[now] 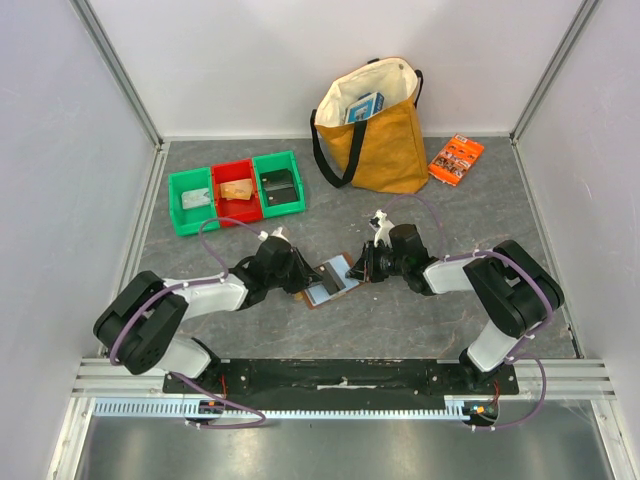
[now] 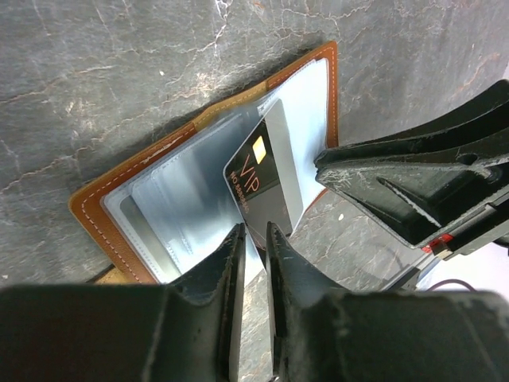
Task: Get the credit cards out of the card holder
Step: Remove the credit card from the card holder.
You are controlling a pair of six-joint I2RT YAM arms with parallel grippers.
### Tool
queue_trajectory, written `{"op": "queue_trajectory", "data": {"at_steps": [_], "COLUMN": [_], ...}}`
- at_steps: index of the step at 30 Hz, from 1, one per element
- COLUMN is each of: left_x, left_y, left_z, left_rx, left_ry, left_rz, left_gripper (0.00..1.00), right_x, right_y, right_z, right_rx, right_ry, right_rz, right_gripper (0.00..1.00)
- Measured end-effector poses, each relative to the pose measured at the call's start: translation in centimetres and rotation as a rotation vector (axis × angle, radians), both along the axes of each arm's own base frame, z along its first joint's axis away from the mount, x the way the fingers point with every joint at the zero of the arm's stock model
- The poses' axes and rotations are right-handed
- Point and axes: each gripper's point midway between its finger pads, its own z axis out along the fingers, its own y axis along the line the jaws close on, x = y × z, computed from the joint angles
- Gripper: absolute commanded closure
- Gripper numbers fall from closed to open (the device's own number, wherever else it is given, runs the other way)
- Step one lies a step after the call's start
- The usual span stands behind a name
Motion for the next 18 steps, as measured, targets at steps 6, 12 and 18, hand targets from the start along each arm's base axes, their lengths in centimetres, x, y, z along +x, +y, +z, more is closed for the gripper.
{"op": "queue_trajectory", "data": {"at_steps": [6, 12, 18], "left_x": [0.5, 0.6, -1.3], "left_y": [-0.3, -0.2, 2.1], "left_z": [0.2, 0.4, 0.0], "left_rx": [-0.016, -0.032, -0.044], "left_ry": [-0.017, -0.028, -0.038], "left_rz": [0.006, 0.026, 0.079], "left_gripper": [0.98, 0.98, 0.98], "right_x": [0.0, 0.0, 0.0], "right_y": [0.0, 0.0, 0.0], "right_z": [0.0, 0.0, 0.0], "right_rx": [0.001, 0.002, -0.001], "right_ry": [-0.001, -0.001, -0.004], "right_rz": [0.001, 0.002, 0.005], "right_gripper": [0.75, 0.75, 0.72]}}
